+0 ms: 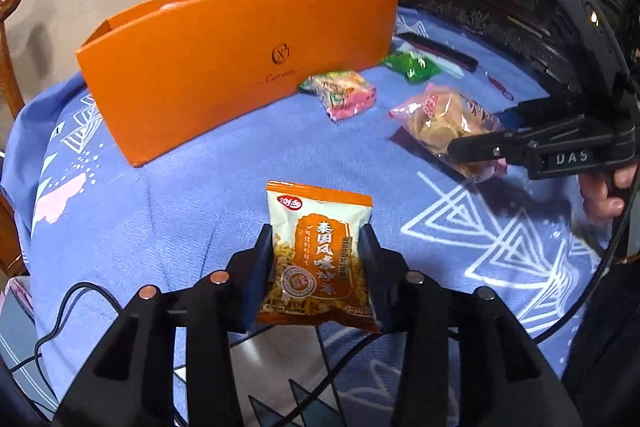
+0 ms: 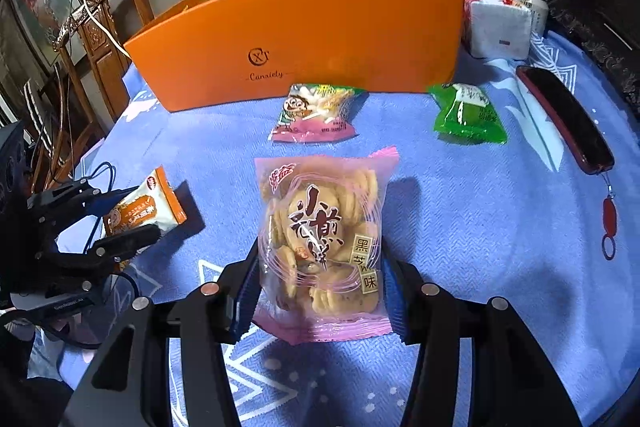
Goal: Organize snacks
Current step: 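Grasp a pink cracker bag with the right tool while the left grasps an orange bag, then drop the pink bag in with the right tool while the left drops the orange bag, then grasp a green pack with the right tool while the left grasps a cartoon bag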
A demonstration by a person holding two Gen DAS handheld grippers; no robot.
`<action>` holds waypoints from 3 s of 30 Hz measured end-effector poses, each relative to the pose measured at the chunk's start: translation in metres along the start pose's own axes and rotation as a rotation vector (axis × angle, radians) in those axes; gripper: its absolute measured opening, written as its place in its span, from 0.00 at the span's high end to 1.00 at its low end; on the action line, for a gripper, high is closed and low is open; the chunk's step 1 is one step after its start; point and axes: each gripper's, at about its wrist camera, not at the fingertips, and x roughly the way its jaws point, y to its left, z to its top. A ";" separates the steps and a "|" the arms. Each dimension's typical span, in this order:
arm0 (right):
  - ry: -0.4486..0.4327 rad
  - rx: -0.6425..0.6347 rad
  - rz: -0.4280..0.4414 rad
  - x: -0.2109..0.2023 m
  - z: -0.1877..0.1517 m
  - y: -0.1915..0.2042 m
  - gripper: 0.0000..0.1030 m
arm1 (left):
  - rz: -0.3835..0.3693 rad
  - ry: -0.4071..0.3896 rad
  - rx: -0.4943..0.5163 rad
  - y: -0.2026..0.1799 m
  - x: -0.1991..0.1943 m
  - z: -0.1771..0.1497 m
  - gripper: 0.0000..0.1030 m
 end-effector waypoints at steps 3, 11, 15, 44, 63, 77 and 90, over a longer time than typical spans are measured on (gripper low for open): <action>-0.014 0.001 0.000 -0.006 0.001 -0.001 0.48 | -0.009 -0.024 -0.023 0.003 -0.010 0.006 0.59; -0.165 -0.027 0.023 -0.051 0.044 0.005 0.48 | -0.010 -0.153 -0.069 0.020 -0.056 0.063 0.59; -0.293 -0.040 0.041 -0.078 0.096 0.003 0.48 | 0.022 -0.240 -0.118 0.042 -0.076 0.116 0.59; -0.416 -0.044 -0.004 -0.030 0.259 0.003 0.31 | 0.458 -0.243 -0.328 0.136 -0.011 0.256 0.09; -0.396 0.011 -0.043 -0.081 0.166 -0.032 0.03 | 0.355 -0.274 -0.392 0.079 -0.060 0.199 0.04; -0.146 0.145 -0.135 -0.008 0.052 -0.100 0.03 | 0.253 -0.183 -0.434 0.032 -0.031 0.093 0.04; -0.081 0.101 -0.157 0.050 0.083 -0.117 0.21 | 0.256 -0.092 -0.362 0.015 -0.009 0.079 0.04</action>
